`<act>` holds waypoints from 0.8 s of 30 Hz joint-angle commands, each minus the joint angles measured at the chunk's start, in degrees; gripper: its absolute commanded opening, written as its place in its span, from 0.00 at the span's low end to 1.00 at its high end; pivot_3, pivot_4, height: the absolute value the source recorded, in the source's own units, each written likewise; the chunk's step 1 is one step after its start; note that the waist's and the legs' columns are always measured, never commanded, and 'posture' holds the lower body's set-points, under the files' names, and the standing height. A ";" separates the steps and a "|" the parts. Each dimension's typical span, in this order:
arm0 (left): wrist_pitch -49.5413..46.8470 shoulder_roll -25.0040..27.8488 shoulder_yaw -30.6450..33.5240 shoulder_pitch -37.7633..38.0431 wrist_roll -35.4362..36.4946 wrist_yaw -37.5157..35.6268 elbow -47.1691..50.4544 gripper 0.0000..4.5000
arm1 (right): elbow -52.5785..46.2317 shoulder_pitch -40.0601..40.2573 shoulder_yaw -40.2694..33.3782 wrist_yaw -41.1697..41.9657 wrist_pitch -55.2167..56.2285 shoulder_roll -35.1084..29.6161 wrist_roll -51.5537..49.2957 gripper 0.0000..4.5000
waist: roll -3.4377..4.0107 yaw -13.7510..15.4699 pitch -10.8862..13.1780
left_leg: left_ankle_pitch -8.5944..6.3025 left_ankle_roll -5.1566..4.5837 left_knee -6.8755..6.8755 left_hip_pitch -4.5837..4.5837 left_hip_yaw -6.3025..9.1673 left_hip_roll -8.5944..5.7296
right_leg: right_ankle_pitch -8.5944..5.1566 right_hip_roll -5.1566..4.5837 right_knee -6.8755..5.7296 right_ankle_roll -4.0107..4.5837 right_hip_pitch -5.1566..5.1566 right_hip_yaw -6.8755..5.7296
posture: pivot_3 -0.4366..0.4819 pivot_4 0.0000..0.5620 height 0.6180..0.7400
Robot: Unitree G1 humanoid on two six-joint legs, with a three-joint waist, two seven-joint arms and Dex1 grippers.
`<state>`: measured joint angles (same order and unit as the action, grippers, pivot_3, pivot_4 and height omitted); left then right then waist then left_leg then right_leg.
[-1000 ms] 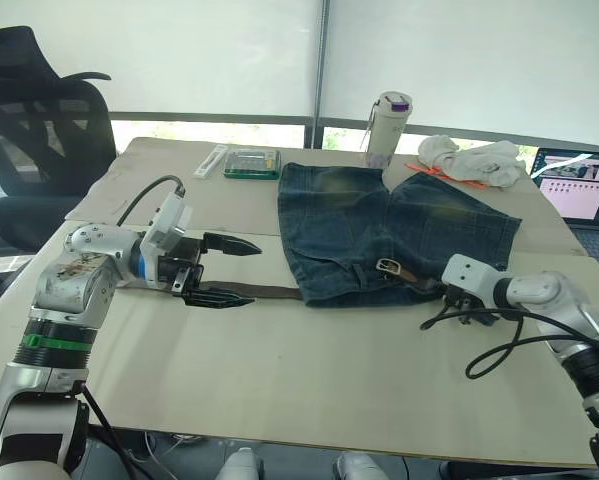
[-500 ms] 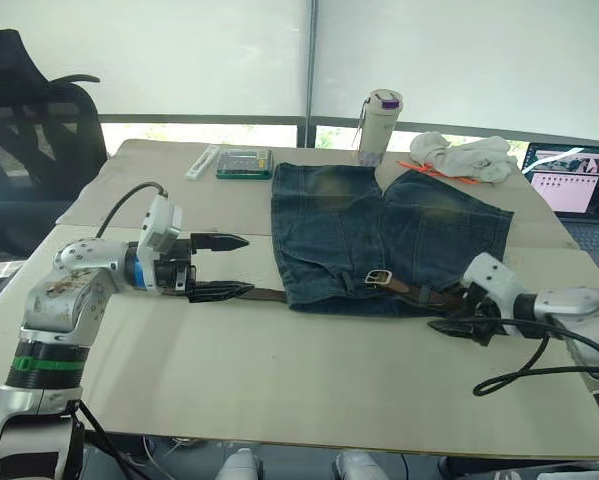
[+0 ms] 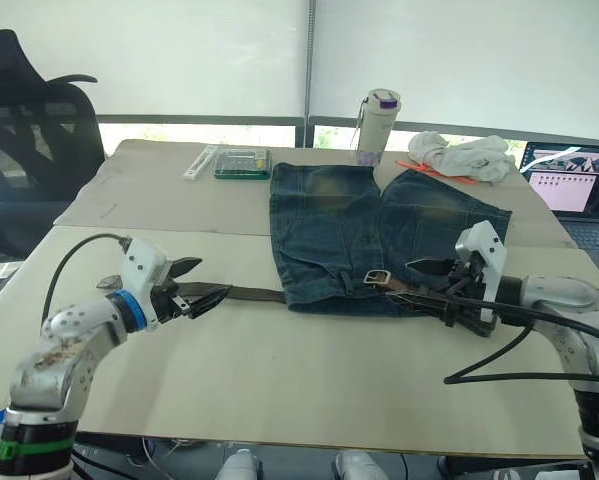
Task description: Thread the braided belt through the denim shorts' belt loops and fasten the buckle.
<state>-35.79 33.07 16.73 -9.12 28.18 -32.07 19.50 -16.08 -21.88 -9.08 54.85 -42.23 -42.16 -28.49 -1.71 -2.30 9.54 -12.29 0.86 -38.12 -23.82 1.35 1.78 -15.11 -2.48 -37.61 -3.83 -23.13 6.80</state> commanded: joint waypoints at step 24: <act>-17.06 -25.37 13.99 -20.01 -14.25 52.07 -16.24 1.00 | -3.31 -4.38 4.07 -4.99 3.63 7.42 -2.42 1.00 | -0.06 0.13 0.00 | 0.02 0.07 0.02 0.01 0.08 -0.12 | 0.02 -0.01 0.00 0.00 0.01 -0.04 | 0.48 0.27 0.98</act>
<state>-54.87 7.50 30.56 -28.06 14.23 20.02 5.80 -16.93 -26.13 -3.61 49.76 -39.99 -34.85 -28.86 -1.77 -2.17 9.54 -12.26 0.94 -38.10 -23.81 1.42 1.64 -15.10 -2.51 -37.60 -3.82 -23.11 6.76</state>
